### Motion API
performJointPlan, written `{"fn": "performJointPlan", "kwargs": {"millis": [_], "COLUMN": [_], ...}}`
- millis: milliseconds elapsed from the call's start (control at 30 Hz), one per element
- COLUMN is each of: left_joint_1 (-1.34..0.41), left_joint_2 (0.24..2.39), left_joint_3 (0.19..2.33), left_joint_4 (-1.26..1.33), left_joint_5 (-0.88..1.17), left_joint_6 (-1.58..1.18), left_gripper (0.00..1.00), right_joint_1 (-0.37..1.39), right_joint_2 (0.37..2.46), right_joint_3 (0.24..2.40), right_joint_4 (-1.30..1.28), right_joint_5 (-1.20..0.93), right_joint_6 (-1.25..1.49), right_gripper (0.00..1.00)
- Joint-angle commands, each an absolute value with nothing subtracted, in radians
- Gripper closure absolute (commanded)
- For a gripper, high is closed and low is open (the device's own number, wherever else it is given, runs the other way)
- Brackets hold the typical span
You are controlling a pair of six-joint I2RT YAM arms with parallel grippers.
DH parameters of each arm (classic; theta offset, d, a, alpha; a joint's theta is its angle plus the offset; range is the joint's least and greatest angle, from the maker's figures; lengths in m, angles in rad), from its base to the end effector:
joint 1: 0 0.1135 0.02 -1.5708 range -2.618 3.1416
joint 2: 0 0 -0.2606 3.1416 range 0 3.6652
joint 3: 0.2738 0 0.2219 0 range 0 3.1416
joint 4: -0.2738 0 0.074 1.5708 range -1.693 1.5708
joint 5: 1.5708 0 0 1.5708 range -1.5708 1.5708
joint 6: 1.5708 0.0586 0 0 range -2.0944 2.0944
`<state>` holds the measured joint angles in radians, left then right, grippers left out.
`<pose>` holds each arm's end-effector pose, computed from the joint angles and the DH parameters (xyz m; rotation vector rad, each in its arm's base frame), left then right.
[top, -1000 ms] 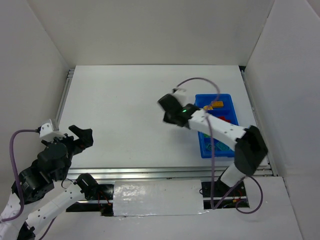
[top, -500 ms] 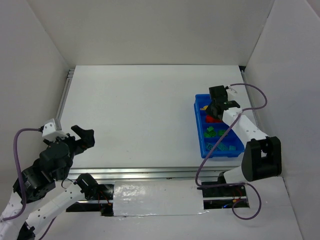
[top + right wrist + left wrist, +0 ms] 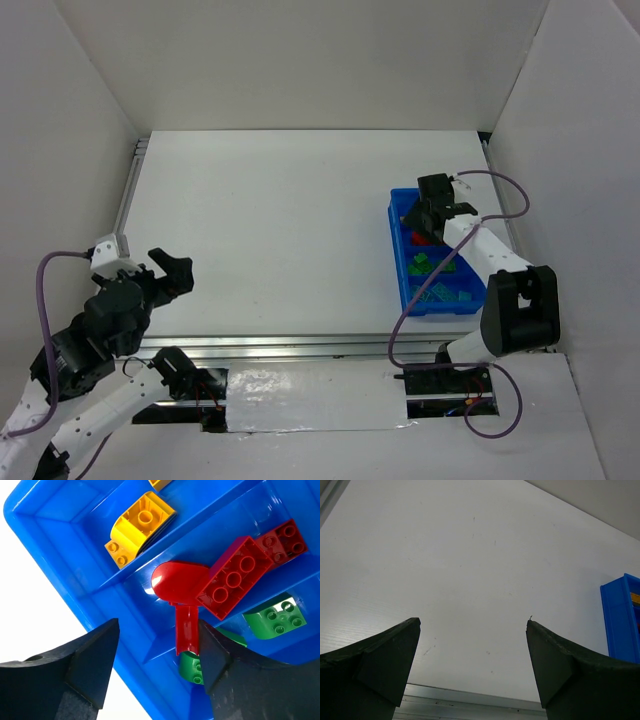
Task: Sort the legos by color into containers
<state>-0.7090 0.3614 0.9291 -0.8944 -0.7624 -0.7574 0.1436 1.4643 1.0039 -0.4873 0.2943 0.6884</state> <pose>0.0524 0.0084 0.3338 -0.5438 1.7331 -0.3178 0.2857 0.0241 0.2258 0.7744 2.3360 -0.0134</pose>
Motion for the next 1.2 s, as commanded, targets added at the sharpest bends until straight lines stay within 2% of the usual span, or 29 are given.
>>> {"fn": "performJointPlan", "kwargs": {"millis": [0, 133, 200, 533, 900, 967, 1167], "left_joint_1": [-0.706, -0.703, -0.693, -0.658, -0.657, -0.657, -0.657], "left_joint_2": [0.39, 0.432, 0.466, 0.451, 0.459, 0.451, 0.445], "left_joint_3": [0.928, 0.937, 0.946, 0.933, 0.933, 0.93, 0.925], "left_joint_4": [-0.844, -0.838, -0.842, -0.824, -0.819, -0.818, -0.81], "left_joint_5": [-0.753, -0.756, -0.753, -0.724, -0.716, -0.716, -0.713], "left_joint_6": [-0.726, -0.716, -0.716, -0.695, -0.69, -0.689, -0.686], "left_gripper": [0.0, 0.01, 0.01, 0.01, 0.0, 0.01, 0.0], "right_joint_1": [0.138, 0.137, 0.137, 0.133, 0.135, 0.138, 0.149], "right_joint_2": [1.441, 1.317, 1.298, 1.543, 1.54, 1.537, 1.444], "right_joint_3": [1.023, 1.011, 1.012, 1.103, 1.011, 1.008, 1.017], "right_joint_4": [-0.48, -0.489, -0.473, -0.508, -0.423, -0.417, -0.439], "right_joint_5": [0.301, 0.313, 0.313, 0.267, 0.216, 0.204, 0.203], "right_joint_6": [0.675, 0.651, 0.632, 0.64, 0.618, 0.617, 0.621], "right_gripper": [0.3, 0.21, 0.2, 0.22, 0.2, 0.15, 0.16]}}
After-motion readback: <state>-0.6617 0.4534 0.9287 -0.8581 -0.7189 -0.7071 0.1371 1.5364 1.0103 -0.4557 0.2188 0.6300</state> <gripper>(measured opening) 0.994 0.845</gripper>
